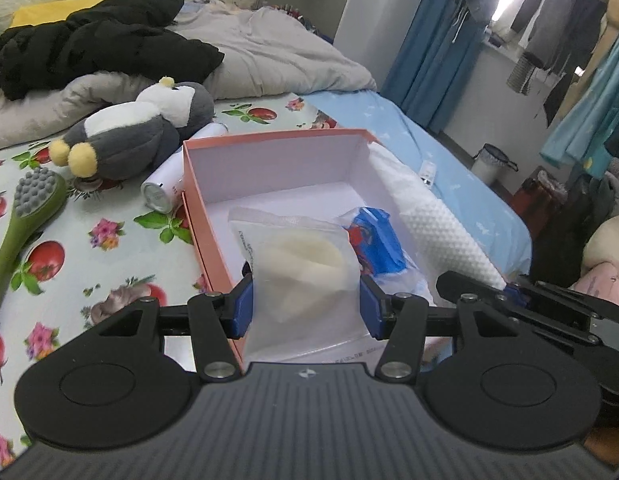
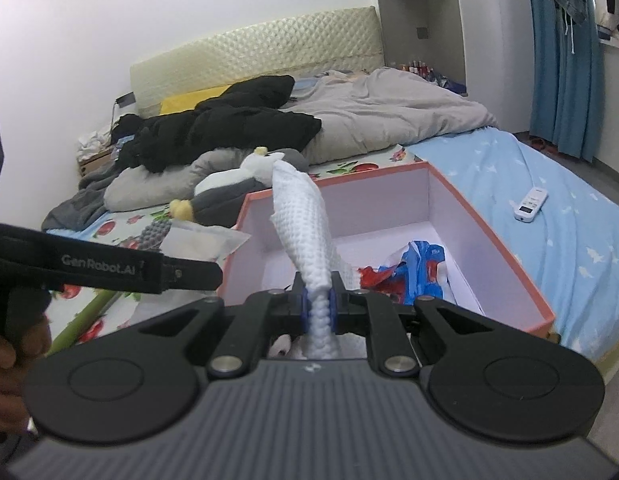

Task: Organize soft objects
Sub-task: 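Carry sponge bag in left gripper while right gripper carries towel over pink box, then open left gripper to drop sponge bag while right gripper releases towel into box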

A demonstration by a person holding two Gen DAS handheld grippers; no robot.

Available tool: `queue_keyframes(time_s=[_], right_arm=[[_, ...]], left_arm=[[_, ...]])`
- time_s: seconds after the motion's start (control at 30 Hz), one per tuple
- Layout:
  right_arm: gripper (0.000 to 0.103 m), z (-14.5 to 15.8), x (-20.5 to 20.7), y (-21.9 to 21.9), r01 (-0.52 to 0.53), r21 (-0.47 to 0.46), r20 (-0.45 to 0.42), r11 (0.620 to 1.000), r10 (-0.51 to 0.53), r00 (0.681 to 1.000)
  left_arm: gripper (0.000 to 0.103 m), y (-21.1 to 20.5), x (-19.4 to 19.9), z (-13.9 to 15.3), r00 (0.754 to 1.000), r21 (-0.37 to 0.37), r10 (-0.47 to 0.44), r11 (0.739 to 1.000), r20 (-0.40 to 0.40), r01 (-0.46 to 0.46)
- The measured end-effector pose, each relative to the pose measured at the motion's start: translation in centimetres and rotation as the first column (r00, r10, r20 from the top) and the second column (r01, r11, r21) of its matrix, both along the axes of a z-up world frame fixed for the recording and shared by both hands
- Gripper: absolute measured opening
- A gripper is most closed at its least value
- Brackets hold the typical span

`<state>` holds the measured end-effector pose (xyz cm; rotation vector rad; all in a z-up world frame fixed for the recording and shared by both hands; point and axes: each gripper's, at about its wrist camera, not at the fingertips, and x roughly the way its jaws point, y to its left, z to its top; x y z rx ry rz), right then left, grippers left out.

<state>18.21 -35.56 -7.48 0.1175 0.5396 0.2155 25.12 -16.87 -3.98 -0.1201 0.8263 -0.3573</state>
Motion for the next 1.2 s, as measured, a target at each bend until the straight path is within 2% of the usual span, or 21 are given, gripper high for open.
queue_keyframes(time_s=[0.3, 0.67, 0.73, 0.77, 0.8, 0.83, 0.87, 0.93, 1.03, 1.2], right_arm=[[0.015, -3.5, 5.5, 0.1, -0.006, 0.010, -0.057, 1.000, 0.007, 0.998], [0.016, -5.9, 8.2, -0.4, -0.011, 0.012, -0.100, 1.000, 0.013, 0.995], [0.020, -6.2, 8.5, -0.4, -0.017, 0.025, -0.113, 1.000, 0.019, 0.993], [0.023, -6.4, 8.6, -0.4, -0.019, 0.034, -0.123, 0.999, 0.023, 0.992], [0.035, -6.6, 8.7, -0.4, -0.015, 0.035, -0.133, 0.999, 0.020, 0.991], [0.045, -6.8, 8.8, -0.3, -0.009, 0.015, -0.138, 1.000, 0.011, 0.990], [0.047, -6.8, 8.7, -0.1, -0.004, -0.014, -0.136, 1.000, 0.002, 0.991], [0.047, -6.7, 8.5, 0.0, -0.005, -0.035, -0.125, 0.999, 0.000, 0.992], [0.047, -6.2, 8.3, -0.5, 0.002, 0.008, -0.126, 1.000, 0.000, 0.992], [0.047, -4.0, 7.1, -0.4, 0.000, 0.016, -0.092, 1.000, 0.002, 0.996]], left_arm=[[0.059, -0.5, 5.1, -2.7, 0.999, 0.010, 0.027, 1.000, -0.045, -0.027], [0.059, -1.2, 7.2, -4.9, 0.997, 0.017, 0.039, 0.999, -0.073, -0.038], [0.062, -1.4, 7.2, -5.1, 0.997, 0.027, 0.032, 0.999, -0.072, -0.030], [0.069, -1.6, 7.3, -5.1, 0.997, 0.042, 0.026, 0.999, -0.070, -0.024], [0.074, -1.8, 7.2, -5.1, 0.998, 0.061, 0.024, 0.998, -0.059, -0.021], [0.074, -1.9, 7.1, -4.9, 0.999, 0.076, 0.023, 0.997, -0.044, -0.019], [0.074, -1.9, 7.0, -4.8, 0.999, 0.081, 0.021, 0.997, -0.036, -0.018], [0.074, -1.7, 6.8, -4.4, 0.999, 0.069, 0.025, 0.997, -0.034, -0.023], [0.074, -1.5, 6.2, -3.6, 0.999, 0.064, 0.024, 0.998, -0.027, -0.023], [0.074, -0.3, 4.7, -0.7, 0.999, 0.042, 0.036, 0.998, 0.014, -0.036]])
